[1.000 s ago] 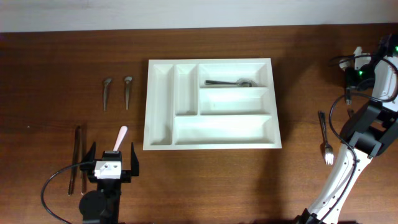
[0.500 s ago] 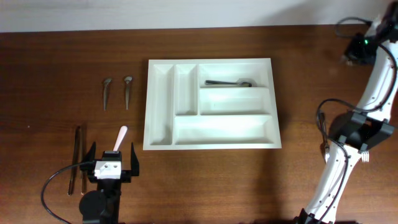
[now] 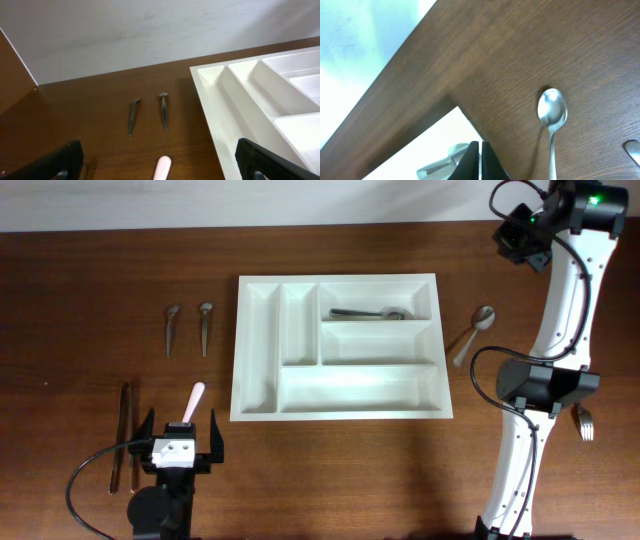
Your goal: Pack container
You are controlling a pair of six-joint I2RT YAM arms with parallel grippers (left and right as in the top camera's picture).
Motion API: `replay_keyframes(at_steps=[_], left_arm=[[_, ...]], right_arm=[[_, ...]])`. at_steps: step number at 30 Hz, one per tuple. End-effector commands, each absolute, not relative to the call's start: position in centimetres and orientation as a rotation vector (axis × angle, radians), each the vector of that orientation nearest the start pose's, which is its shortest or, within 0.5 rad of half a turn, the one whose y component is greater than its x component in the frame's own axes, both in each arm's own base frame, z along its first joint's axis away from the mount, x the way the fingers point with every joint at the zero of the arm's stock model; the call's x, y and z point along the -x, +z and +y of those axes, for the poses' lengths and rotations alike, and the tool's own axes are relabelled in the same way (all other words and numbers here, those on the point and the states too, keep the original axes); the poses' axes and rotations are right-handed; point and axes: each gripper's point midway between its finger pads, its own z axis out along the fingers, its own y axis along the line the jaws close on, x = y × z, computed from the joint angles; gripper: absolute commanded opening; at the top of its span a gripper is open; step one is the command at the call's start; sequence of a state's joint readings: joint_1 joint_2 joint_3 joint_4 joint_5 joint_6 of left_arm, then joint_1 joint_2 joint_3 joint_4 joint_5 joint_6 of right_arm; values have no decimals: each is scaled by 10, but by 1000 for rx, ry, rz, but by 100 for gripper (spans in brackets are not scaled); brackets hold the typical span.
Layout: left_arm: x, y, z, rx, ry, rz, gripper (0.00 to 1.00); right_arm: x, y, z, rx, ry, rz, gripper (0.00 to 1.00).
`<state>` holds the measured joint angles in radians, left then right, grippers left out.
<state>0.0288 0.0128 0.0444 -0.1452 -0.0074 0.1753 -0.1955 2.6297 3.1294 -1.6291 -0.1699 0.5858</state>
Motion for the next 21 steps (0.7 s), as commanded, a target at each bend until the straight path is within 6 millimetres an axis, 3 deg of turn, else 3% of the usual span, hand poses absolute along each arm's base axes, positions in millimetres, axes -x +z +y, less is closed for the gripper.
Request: replay_keyframes(at_steps=[1,2,3,4,6,8,11,16,21], left_arm=[[-243,156,8,-115,147,1678,99],[-243,156,8,-115,147,1678,99],[-243,156,8,-114,148,1678,99],[-243,156,8,-115,147,1678,99],[-243,156,8,-114,148,1678,99],[-243,156,8,-115,147,1678,99],[-243,156,8,-115,147,1678,99],[-243,156,8,-114,148,1678,99],[-243,156,8,-114,148,1678,99]], right_arm=[[-531,205,-100,-1058,190,2464,4],[-530,204,-104,-1039,155,2471,11],[-528,202,-110,-1018,109,2482,26],[-525,199,-114,-1025,67,2491,34],[-520,192,-113,-1038,58,2526,36],[-514,183,-107,-1050,77,2577,57],[-508,167,-95,-1033,94,2663,71],[-496,124,-70,-1044,110,2837,76],[-475,87,-63,-1101,68,2976,78]])
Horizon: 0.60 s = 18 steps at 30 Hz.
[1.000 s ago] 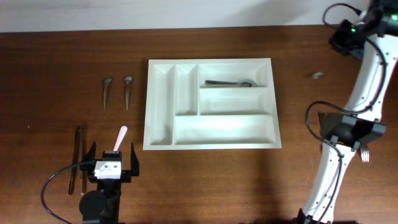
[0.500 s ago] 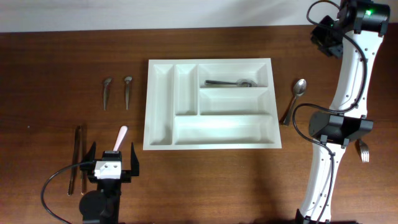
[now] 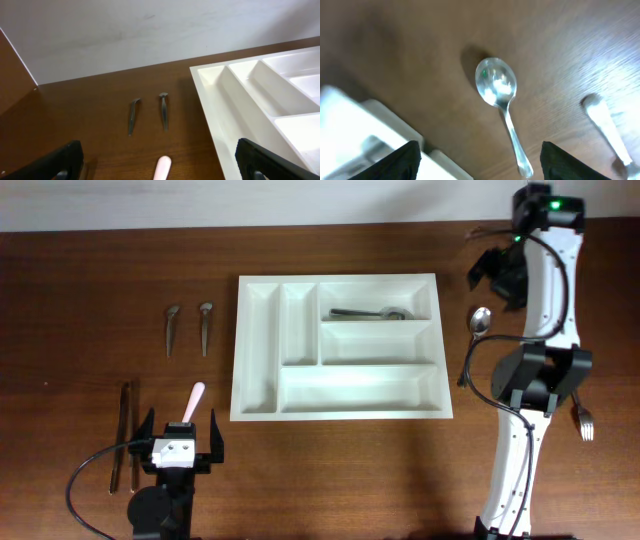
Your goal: Pack container
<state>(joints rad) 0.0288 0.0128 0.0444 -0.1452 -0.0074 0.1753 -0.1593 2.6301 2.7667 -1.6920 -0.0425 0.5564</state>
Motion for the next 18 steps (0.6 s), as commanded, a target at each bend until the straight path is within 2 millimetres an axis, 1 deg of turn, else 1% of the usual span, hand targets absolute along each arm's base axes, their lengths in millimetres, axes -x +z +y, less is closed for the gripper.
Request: replay_keyframes(at_steps=[1,4,6,7,9,12,16,18], left_arm=[[-243,156,8,-114,148,1678,99],[-243,156,8,-115,147,1678,99],[-243,156,8,-114,148,1678,99],[-243,156,8,-114,148,1678,99],[-243,156,8,-114,148,1678,99],[-243,156,8,-115,147,1678,99],[-243,156,8,-114,148,1678,99],[-243,156,8,-114,148,1678,99]], right_arm=[[-472,84,-63,-1109,62,2991,78],[-468,79,-66,-1124,56,3008,80],[-468,79,-67,-1067,51,3027,82],[-468,79,-68,-1012,44,3044,83],[-467,78,-72,-934,11,3066,87],[-467,78,-73,-835,11,3096,97],[-465,74,-68,-851,41,3110,98],[-460,69,-65,-907,47,3123,99]])
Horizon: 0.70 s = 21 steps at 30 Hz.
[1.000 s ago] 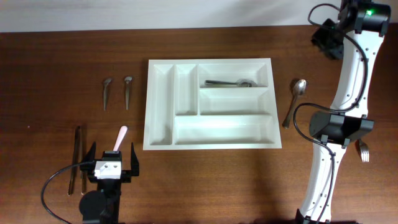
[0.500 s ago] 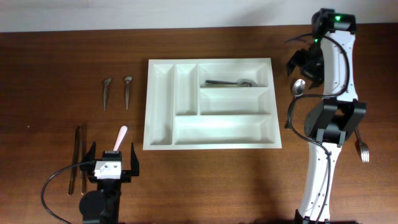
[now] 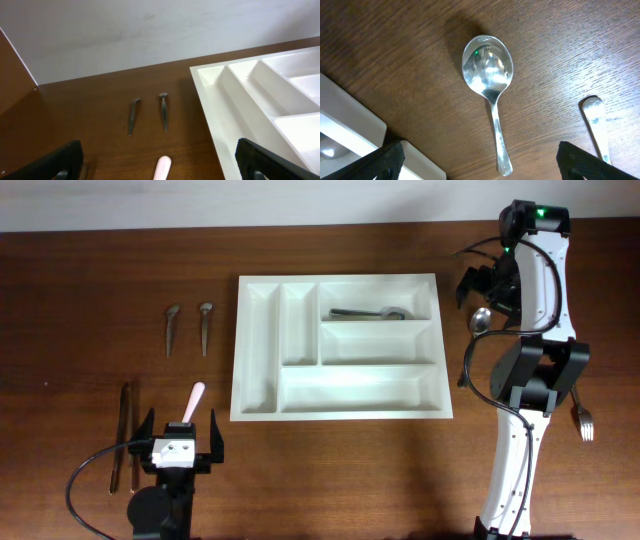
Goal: Pack container
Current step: 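Lower the right gripper and close it on the spoon handle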
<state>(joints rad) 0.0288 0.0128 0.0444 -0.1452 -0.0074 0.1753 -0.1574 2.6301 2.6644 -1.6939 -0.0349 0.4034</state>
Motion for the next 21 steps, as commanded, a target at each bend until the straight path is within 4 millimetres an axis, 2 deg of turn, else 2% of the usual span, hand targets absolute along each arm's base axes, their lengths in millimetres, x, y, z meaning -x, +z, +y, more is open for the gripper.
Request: replay_keyframes(at_steps=[1,4,8,13,21], left_arm=[[-243,156,8,-114,148,1678,99],[-243,156,8,-114,148,1678,99],[-243,156,8,-114,148,1678,99],[-243,156,8,-114,148,1678,99],[-243,156,8,-114,148,1678,99]], right_arm=[[-457,65,-65,-952,45,3128,100],[-445,52,-62,-1043,33,3168,99],[-431,36,-62,-1047,-1,3236,99],[-429,28,-62,-1017,-14,3259,99],[-437,25,-65,-922,-5,3251,99]])
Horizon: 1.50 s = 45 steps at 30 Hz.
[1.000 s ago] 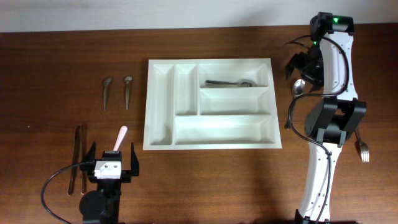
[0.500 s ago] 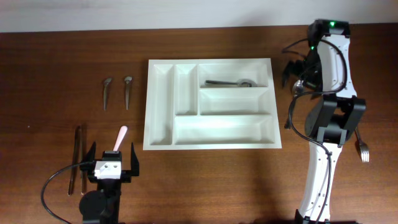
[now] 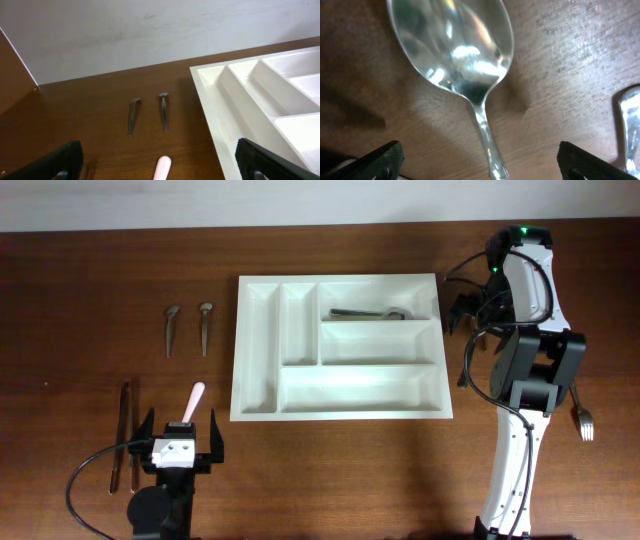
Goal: Pack container
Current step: 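Lower the right gripper and close it on the spoon handle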
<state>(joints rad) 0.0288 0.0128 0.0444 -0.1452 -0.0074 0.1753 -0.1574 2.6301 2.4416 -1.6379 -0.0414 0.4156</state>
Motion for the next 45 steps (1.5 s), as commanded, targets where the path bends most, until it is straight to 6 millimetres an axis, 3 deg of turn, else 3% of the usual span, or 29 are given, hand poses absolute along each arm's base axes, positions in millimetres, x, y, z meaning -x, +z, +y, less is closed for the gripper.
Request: replay_keyframes(at_steps=[1,10,21,27,32,37,41,45], left_arm=[[-243,156,8,-114,148,1678,99],[-243,156,8,-114,148,1678,99],[-243,156,8,-114,148,1678,99],[-243,156,8,-114,148,1678,99],[-243,156,8,-114,148,1678,99],[-243,156,8,-114,148,1678,99],[-243,156,8,-115,147,1678,99],[-243,156,8,-114,148,1678,99]], right_arm=[[-437,25,-65,-921,-4,3249,100],[-440,20,-69,-913,-34,3235,96],[-443,-2,-69,-910,-32,3226,98],[-455,-4,-72,-777,-18,3208,98],[-456,-5,-72,-775,-22,3201,97],[-453,-4,-72,-784,-24,3213,78],[-451,-4,-72,-786,-26,3221,76],[-449,-3,-71,-789,-26,3229,56]])
